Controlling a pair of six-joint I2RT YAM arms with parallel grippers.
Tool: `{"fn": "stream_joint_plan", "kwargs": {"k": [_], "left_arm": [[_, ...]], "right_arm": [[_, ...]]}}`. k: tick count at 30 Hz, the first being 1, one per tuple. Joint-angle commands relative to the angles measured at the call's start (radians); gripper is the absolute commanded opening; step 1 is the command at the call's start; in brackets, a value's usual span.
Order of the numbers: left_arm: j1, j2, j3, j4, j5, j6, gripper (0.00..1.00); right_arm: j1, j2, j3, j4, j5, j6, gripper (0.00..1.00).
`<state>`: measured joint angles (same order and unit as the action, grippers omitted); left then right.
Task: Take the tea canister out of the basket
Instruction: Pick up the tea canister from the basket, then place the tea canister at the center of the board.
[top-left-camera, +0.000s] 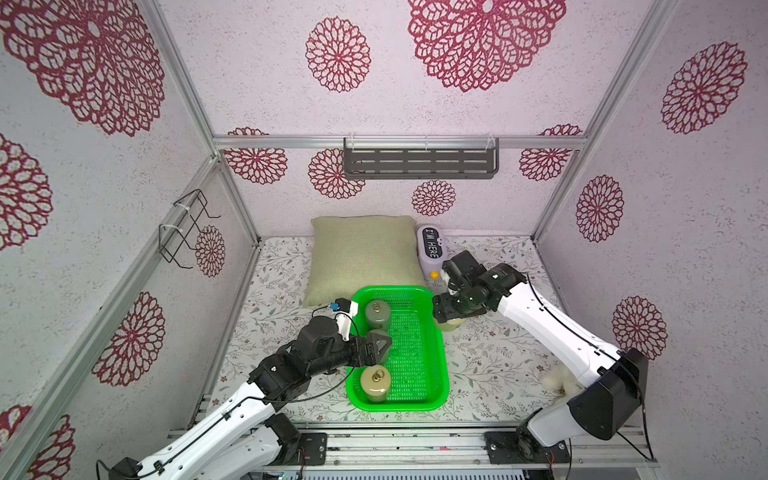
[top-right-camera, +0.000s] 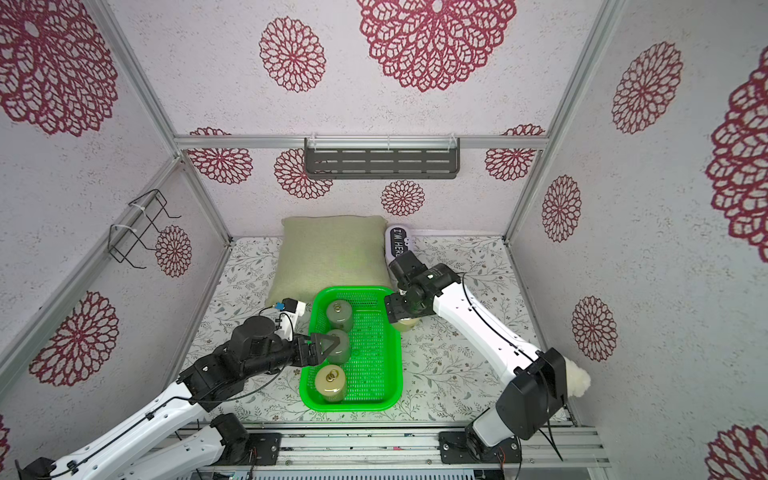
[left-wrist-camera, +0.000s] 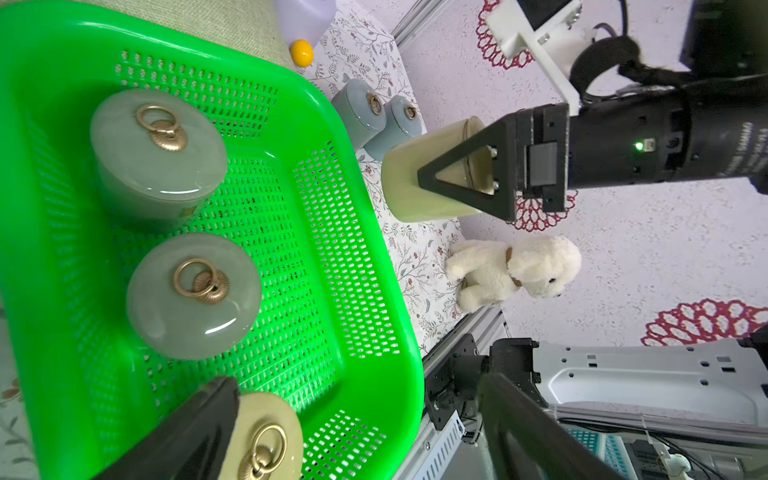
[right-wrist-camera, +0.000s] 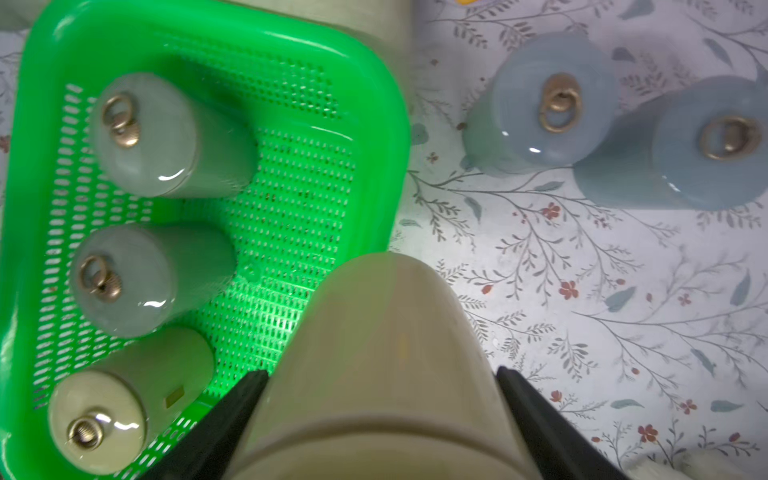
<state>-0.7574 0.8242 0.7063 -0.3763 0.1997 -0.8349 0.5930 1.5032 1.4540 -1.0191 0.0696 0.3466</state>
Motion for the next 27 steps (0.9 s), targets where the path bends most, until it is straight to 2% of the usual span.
{"fn": "stream_joint_plan", "kwargs": {"k": [1,10,16,27], "left_arm": [[-0.018,0.019,0.029,0.074,0.022,0.015,0.97],[-0.033,0.034,0.007,0.128,0.031,0.033,0.98],[-0.036,0.041,0.005,0.131,0.031,0.041,0.97],[-0.037,0.039,-0.009,0.114,-0.01,0.048,0.97]], "right_arm": [[-0.066,-0.053,0.004,0.033,-0.019,-0.033,0.65],[-0.277,-0.021,-0.077,0.109,-0.067,-0.047,0.66],[-0.387,0.034,-0.137,0.163,-0.042,-0.067,0.66],[-0.496,0.125,-0.211,0.249,0.01,-0.066,0.66]]}}
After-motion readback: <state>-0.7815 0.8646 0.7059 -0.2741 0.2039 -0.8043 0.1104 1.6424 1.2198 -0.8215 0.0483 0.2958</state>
